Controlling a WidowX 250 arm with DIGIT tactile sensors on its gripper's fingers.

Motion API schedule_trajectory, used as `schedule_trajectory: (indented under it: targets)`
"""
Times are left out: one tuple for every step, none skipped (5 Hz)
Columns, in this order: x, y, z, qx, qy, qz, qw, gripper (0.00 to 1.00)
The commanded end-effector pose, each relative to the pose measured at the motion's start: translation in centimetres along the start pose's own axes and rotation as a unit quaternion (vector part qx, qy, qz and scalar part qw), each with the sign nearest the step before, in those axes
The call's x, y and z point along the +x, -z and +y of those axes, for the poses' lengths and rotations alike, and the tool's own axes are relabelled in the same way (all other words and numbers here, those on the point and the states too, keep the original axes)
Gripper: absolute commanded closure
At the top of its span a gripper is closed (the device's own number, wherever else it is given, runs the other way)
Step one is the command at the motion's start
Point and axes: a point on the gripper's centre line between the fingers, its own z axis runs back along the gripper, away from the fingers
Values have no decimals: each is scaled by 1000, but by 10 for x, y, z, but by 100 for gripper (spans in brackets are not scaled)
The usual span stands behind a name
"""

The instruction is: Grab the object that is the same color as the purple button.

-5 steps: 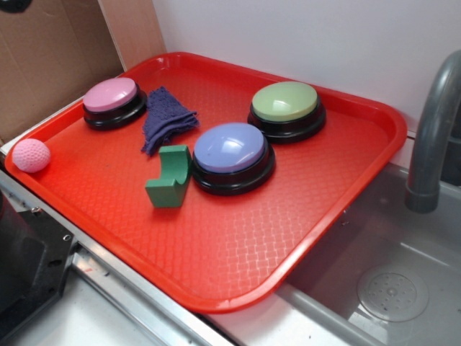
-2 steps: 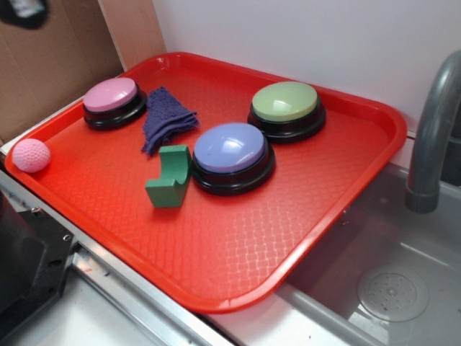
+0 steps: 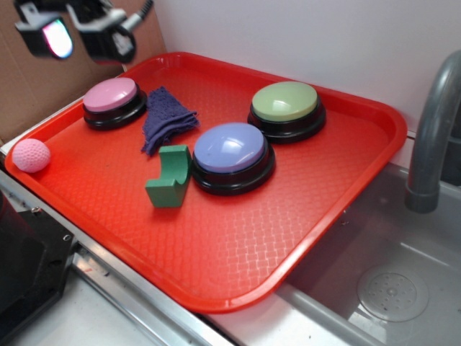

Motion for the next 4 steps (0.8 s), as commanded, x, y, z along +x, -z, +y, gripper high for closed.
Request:
schedule_trajectory:
  targets:
    - [45, 36, 32, -17, -175, -84, 981, 0]
    - [63, 68, 43, -25, -249, -82, 965, 0]
    - [75, 90, 50, -19, -290, -86, 953, 0]
    - [82, 103, 50, -6, -308, -85, 947, 0]
